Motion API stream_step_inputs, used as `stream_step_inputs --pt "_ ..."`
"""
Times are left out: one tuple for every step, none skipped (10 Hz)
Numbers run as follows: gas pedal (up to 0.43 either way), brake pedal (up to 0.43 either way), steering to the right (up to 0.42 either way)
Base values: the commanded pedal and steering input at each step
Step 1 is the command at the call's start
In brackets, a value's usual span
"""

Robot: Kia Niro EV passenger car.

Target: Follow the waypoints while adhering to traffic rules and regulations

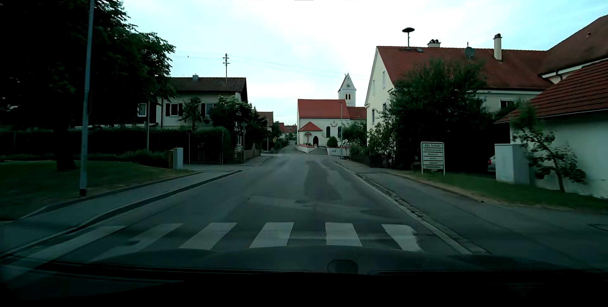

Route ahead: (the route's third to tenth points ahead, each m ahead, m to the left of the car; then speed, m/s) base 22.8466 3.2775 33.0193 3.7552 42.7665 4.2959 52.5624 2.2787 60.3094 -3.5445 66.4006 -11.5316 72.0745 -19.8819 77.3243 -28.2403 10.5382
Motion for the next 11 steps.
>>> stream_step_inputs --pt "0.079 0.006 -0.004" --pt "0.059 0.006 -0.005" --pt "0.059 0.006 -0.005" --pt "0.047 0.006 -0.007" --pt "0.039 0.006 -0.008" --pt "0.039 0.006 -0.009" --pt "0.039 0.006 -0.014" --pt "0.039 0.006 -0.014" --pt "0.039 0.006 -0.016" --pt "0.039 0.006 -0.018" --pt "0.039 0.006 -0.014"
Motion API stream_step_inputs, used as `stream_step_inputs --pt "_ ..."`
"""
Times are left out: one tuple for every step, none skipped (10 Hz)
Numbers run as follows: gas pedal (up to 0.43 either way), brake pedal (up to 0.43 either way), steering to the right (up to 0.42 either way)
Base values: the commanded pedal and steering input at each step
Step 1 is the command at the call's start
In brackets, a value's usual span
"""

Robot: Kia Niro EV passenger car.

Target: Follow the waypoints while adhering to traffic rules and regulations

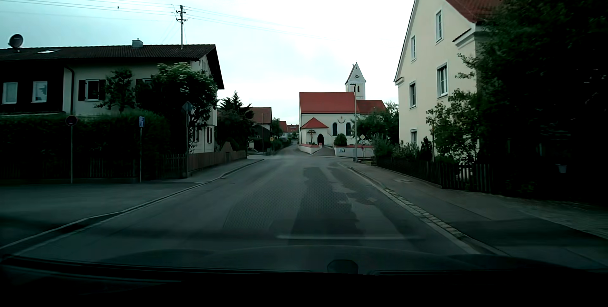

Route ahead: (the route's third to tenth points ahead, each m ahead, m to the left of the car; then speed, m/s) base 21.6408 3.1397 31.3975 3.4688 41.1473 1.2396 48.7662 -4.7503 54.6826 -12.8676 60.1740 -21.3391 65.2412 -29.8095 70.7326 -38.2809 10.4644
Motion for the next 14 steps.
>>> stream_step_inputs --pt "0.059 0.006 -0.014" --pt "0.059 0.006 -0.014" --pt "0.059 0.006 -0.014" --pt "0.059 0.006 -0.014" --pt "0.059 0.006 -0.013" --pt "0.059 0.012 -0.012" --pt "0.0 0.006 -0.011" --pt "0.0 0.006 -0.005" --pt "0.0 0.006 -0.005" --pt "0.0 0.006 -0.004" --pt "0.0 0.006 -0.004" --pt "0.0 0.006 -0.005" --pt "0.0 0.024 -0.003" --pt "0.0 0.037 0.002"
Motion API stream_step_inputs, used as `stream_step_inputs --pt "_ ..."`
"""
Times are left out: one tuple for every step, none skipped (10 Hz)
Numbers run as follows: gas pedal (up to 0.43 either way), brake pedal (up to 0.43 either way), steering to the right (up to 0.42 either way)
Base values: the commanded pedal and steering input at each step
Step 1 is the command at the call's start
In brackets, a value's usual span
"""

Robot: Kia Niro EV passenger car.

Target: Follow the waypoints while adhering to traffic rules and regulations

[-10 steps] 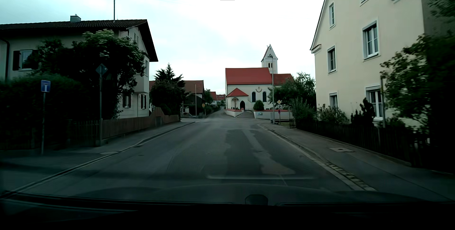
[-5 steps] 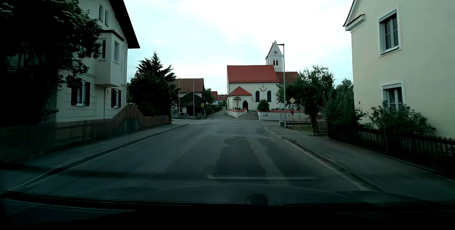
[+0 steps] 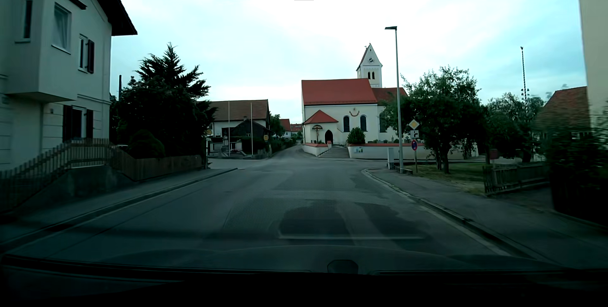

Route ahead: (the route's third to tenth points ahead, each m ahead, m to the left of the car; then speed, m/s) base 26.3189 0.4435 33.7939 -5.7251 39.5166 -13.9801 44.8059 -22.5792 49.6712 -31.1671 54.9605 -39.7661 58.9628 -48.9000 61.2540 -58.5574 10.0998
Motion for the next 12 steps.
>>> stream_step_inputs --pt "0.0 0.061 0.001" --pt "0.0 0.085 0.001" --pt "0.0 0.104 0.001" --pt "0.0 0.122 0.001" --pt "0.0 0.128 0.001" --pt "0.0 0.134 0.001" --pt "0.0 0.146 0.002" --pt "0.0 0.152 0.003" --pt "0.0 0.165 0.007" --pt "0.0 0.165 0.013" --pt "0.0 0.177 0.02" --pt "0.0 0.177 0.026"
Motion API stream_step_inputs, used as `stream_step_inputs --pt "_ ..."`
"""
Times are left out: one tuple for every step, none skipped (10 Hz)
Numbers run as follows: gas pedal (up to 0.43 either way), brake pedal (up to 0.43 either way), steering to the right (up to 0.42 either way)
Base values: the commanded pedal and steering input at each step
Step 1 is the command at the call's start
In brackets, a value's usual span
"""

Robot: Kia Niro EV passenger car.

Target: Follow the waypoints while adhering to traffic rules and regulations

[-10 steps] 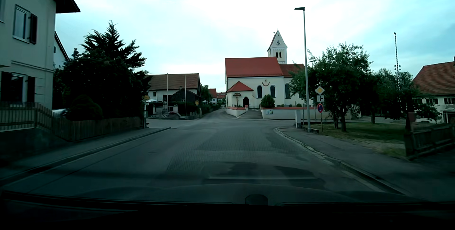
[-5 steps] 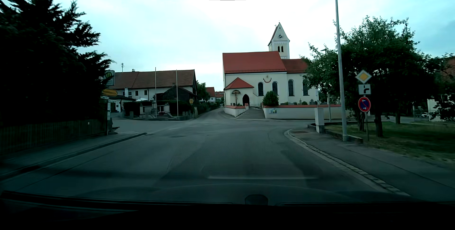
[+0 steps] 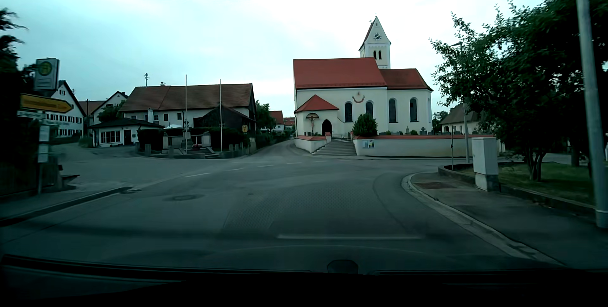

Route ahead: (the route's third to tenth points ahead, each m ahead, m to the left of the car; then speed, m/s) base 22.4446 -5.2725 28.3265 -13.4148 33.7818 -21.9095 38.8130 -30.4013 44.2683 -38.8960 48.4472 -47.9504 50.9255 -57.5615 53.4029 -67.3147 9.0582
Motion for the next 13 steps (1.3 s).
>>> stream_step_inputs --pt "0.0 0.177 0.038" --pt "0.0 0.177 0.051" --pt "0.0 0.171 0.061" --pt "0.0 0.171 0.072" --pt "0.0 0.171 0.087" --pt "0.0 0.159 0.099" --pt "0.0 0.098 0.116" --pt "0.0 0.024 0.129" --pt "0.0 0.012 0.14" --pt "0.0 0.006 0.148" --pt "0.0 0.012 0.156" --pt "0.0 0.006 0.162" --pt "0.0 0.006 0.164"
